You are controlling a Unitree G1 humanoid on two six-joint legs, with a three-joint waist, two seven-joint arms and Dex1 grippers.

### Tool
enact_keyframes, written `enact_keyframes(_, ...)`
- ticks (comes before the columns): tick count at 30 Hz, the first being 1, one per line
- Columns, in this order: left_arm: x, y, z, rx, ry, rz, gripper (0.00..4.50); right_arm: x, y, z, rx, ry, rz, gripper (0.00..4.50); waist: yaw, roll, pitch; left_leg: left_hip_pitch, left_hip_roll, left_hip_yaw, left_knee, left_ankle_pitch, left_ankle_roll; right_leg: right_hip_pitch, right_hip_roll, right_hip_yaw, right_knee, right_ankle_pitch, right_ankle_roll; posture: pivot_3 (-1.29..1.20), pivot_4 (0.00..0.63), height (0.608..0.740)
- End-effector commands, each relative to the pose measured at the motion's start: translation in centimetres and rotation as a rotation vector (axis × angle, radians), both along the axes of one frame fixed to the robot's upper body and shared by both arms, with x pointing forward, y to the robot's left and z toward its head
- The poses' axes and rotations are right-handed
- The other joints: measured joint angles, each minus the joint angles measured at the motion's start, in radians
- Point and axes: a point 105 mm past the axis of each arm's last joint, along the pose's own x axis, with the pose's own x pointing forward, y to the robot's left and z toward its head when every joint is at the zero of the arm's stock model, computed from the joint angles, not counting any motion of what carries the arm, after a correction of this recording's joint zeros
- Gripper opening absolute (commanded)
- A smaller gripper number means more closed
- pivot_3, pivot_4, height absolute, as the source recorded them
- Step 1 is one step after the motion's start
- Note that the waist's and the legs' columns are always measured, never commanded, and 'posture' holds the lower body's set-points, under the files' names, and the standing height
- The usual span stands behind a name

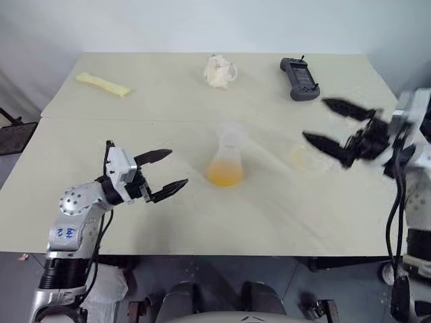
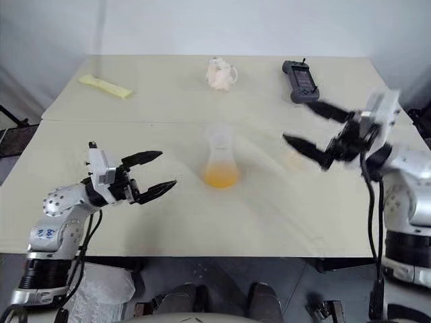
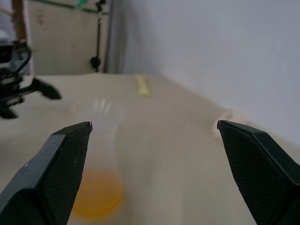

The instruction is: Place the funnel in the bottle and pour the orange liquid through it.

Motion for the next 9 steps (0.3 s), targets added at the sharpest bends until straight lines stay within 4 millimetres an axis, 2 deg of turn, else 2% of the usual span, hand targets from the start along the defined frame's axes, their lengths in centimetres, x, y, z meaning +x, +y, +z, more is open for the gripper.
enact_keyframes(1,-0.8,1.3,0.7,0.024,-0.048,0.063,4.5,-2.5,-0.8,-4.7,-0.127,0.096,0.074,4.47,0.007,-0.001,0.0,0.0,0.0,-0.001,0.0,0.0,0.0,0.001,0.0,-0.001,-0.001,0.0,0.0,0.0,0.15,0.74)
enact_keyframes(2,-0.9,1.7,0.5,0.032,-0.059,0.095,4.5,-3.0,-1.2,-6.0,-0.152,0.117,0.07,4.47,0.008,-0.001,0.0,0.001,0.0,-0.001,0.0,-0.001,0.0,0.002,0.0,-0.001,-0.001,0.0,0.0,0.0,0.15,0.74)
enact_keyframes(4,-1.1,1.9,0.3,0.037,-0.066,0.124,4.5,-3.5,-1.8,-7.3,-0.178,0.13,0.062,4.47,0.007,-0.001,0.0,0.001,0.0,0.0,0.0,-0.001,0.0,0.002,0.0,0.0,-0.004,0.0,0.0,0.0,0.15,0.74)
enact_keyframes(9,-1.5,2.2,-0.1,0.059,-0.082,0.158,4.5,-3.6,-3.4,-8.4,-0.166,0.134,-0.006,4.47,-0.001,-0.001,0.0,0.004,0.001,0.0,0.0,0.0,0.0,0.006,0.0,0.0,-0.006,0.0,0.0,0.0,0.15,0.74)
